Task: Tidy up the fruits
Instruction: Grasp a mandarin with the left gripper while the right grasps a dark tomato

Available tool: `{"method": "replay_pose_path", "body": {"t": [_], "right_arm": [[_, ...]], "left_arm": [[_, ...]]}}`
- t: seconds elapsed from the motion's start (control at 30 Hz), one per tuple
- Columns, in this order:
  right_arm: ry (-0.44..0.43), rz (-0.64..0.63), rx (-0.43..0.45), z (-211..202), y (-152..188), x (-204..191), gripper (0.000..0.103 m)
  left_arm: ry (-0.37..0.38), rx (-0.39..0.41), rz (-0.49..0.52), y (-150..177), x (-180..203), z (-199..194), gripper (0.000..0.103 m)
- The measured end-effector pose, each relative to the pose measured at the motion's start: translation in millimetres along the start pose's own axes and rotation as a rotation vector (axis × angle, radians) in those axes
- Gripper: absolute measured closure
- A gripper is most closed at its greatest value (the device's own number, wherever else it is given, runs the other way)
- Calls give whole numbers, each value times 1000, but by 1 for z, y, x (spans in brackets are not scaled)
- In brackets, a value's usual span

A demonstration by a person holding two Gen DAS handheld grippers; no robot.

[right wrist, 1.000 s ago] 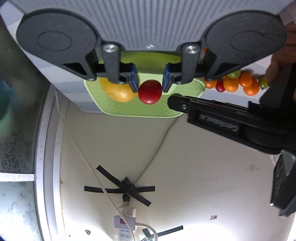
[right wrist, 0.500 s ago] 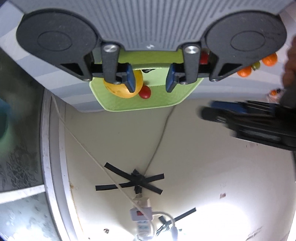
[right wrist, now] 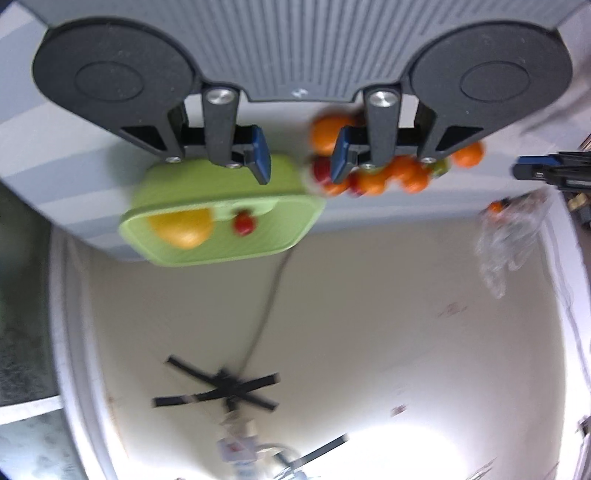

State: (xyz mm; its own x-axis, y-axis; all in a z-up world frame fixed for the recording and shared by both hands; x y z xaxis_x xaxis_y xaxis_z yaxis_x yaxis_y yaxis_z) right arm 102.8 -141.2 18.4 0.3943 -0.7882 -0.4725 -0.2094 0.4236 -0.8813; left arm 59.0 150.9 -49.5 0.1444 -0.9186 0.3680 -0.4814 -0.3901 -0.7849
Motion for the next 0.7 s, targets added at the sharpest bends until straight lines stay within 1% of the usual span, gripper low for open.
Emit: {"method": "replay_pose_path", "body": {"t": [0.07, 0.1, 0.13, 0.2, 0.27, 0.37, 0.47, 0.5, 0.53, 0.57, 0.63, 0.7], "right_arm": [[-23, -25, -39, 5, 7, -18, 65], [-27, -57, -63, 9, 11, -29, 65], [-25, -86, -82, 11, 15, -35, 65], [-17, -128, -113, 19, 19, -47, 65], [-18, -145, -142, 25, 22, -53, 65], [-3, -157, -188, 38, 24, -56, 65], [24, -166, -206, 45, 25, -58, 65], [30, -168, -206, 46, 24, -58, 64], [39, -175, -210, 48, 24, -59, 64], [47, -183, -214, 48, 26, -60, 63], [69, -203, -227, 53, 28, -63, 63], [89, -212, -237, 56, 28, -63, 66]], "left_arm": [[27, -2, 15, 3, 4, 3, 66], [39, -1, 34, 3, 8, 5, 62], [46, -1, 56, 3, 14, 7, 56], [52, -4, 105, 4, 27, 13, 52], [57, -15, 147, 3, 37, 21, 52], [53, -29, 166, 1, 45, 33, 49], [46, -56, 170, 2, 48, 44, 49], [48, -78, 168, 3, 48, 48, 52], [52, -93, 167, 4, 48, 51, 53], [53, -92, 171, 4, 48, 51, 54], [60, -95, 170, 5, 48, 53, 61], [59, -87, 168, 6, 48, 51, 62]]}}
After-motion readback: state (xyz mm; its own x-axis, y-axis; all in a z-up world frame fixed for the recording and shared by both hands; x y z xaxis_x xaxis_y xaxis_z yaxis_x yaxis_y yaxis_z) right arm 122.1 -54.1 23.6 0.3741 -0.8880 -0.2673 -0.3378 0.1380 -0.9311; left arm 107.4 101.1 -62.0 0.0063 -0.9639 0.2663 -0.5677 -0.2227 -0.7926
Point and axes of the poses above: each gripper's, at about its wrist camera, not at the fingertips, and z roughly the way its jaws point, x to its right, y to its underside, the point moved 7 cm from there along z, roughly the way its jaws point, and after that the axes turned 1 degree about z, right-handed, at the moved point
